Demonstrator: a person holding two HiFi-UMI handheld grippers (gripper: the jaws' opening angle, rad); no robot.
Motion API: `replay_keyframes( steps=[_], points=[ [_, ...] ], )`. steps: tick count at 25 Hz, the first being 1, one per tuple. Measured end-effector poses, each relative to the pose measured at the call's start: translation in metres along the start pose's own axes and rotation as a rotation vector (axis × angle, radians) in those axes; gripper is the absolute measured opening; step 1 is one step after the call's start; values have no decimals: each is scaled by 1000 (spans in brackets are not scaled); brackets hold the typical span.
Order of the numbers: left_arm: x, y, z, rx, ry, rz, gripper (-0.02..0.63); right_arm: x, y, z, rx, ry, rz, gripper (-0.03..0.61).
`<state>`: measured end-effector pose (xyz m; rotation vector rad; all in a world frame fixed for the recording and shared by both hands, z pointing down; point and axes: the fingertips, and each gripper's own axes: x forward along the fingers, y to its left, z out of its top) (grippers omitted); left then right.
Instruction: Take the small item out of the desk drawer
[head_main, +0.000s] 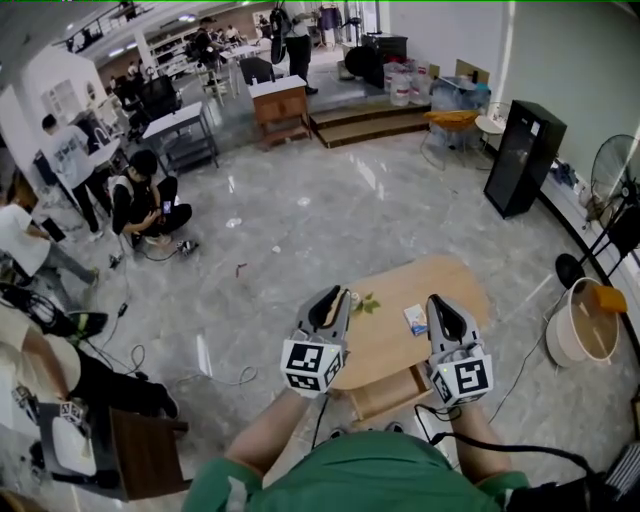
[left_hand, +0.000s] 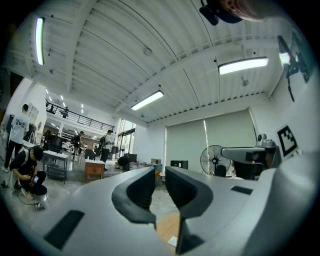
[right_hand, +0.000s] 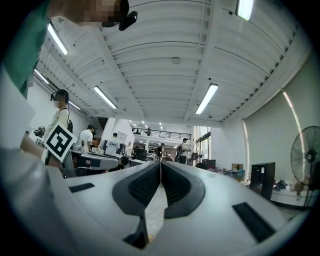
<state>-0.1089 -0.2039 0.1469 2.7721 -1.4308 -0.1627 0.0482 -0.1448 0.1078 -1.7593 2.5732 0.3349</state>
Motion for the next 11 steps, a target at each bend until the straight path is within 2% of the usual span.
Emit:
replay_keyframes(
  steps=[11],
  points=[
    [0,26,-15,-4,-4,-12,75,20,18,-14,-22,8,-1,26]
  ],
)
